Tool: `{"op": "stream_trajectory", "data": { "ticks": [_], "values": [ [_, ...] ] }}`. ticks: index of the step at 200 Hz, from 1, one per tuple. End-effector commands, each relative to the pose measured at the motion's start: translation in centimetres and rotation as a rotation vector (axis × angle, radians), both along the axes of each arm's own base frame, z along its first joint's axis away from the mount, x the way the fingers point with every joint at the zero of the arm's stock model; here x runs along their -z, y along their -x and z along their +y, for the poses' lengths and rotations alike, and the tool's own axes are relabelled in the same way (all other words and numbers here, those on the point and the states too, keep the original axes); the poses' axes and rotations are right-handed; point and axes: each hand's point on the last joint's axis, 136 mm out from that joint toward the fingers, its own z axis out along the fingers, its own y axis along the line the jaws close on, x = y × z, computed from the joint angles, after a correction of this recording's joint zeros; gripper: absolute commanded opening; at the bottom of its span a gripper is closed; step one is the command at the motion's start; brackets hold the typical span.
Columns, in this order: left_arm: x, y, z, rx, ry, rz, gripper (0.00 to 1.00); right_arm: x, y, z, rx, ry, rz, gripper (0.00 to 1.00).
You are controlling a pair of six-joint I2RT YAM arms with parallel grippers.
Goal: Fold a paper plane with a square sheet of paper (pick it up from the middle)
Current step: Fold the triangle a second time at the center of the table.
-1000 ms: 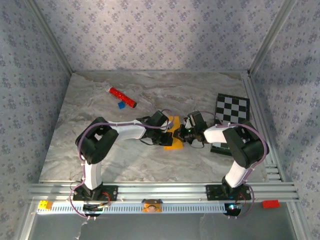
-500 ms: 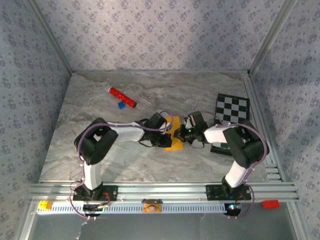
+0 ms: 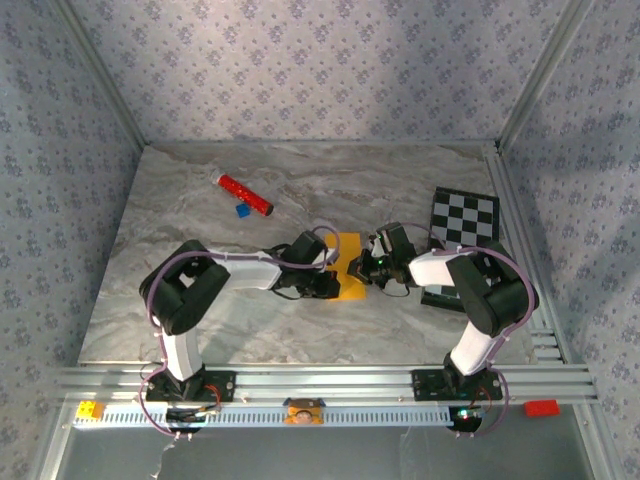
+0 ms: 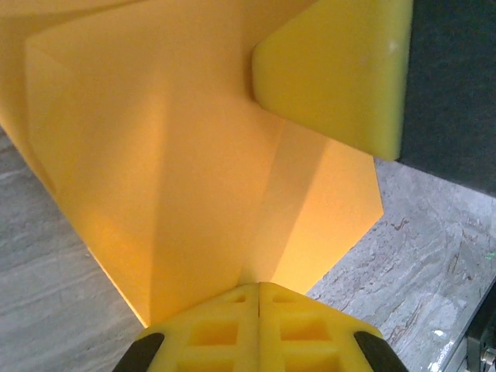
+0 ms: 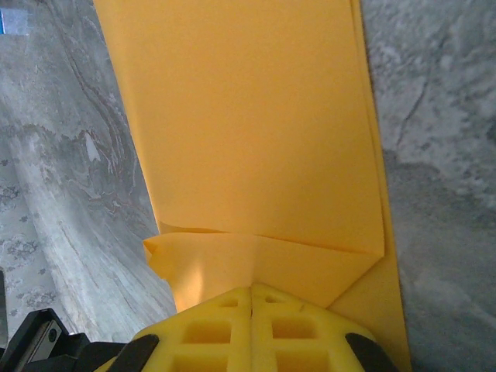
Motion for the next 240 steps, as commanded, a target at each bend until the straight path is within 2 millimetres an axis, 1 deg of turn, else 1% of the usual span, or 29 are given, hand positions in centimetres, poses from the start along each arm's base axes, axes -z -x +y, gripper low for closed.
{"op": "stream_trajectory", "data": {
  "ticks": [1,29,55,71,104,123,155,182,210,240],
  "values": [
    [1.6,2.6,2.2,-0.006,-0.066,0.096,0.02,4.4,2.5,-3.5,0.051,0.161,0.127,0.0],
    [1.8,3.0,2.5,-0.014,-0.064,0.107,0.02,4.3,2.5,-3.5,0.051,0.162,0.127,0.0],
    [1.4,2.9,2.8,-0.033,-0.062,0.094,0.04,4.3,2.4,-3.5,0.051,0.159,0.124,0.0],
    [0.2,2.7,2.5,-0.034,-0.035,0.074,0.05,4.3,2.4,-3.5,0.052,0.159,0.125,0.0],
    [-4.1,1.3,0.6,-0.031,0.083,-0.002,0.07,4.1,2.3,-3.3,0.05,0.155,0.122,0.0],
    [-5.2,0.2,-0.1,-0.041,0.109,-0.027,0.07,4.1,2.2,-3.3,0.053,0.154,0.118,0.0],
    [-4.3,-1.6,-1.1,-0.059,0.105,-0.012,0.06,4.3,2.3,-3.2,0.048,0.153,0.124,0.0],
    [-3.1,-2.2,-1.9,-0.055,0.089,0.008,0.05,4.2,2.3,-3.2,0.047,0.153,0.122,0.0],
    [-0.9,-2.1,-0.9,-0.086,0.029,0.03,0.04,4.1,2.3,-3.1,0.045,0.15,0.12,0.0],
    [1.2,-1.0,0.9,-0.143,-0.01,0.069,0.03,4.1,2.3,-3.1,0.045,0.149,0.117,0.0]
  ]
}}
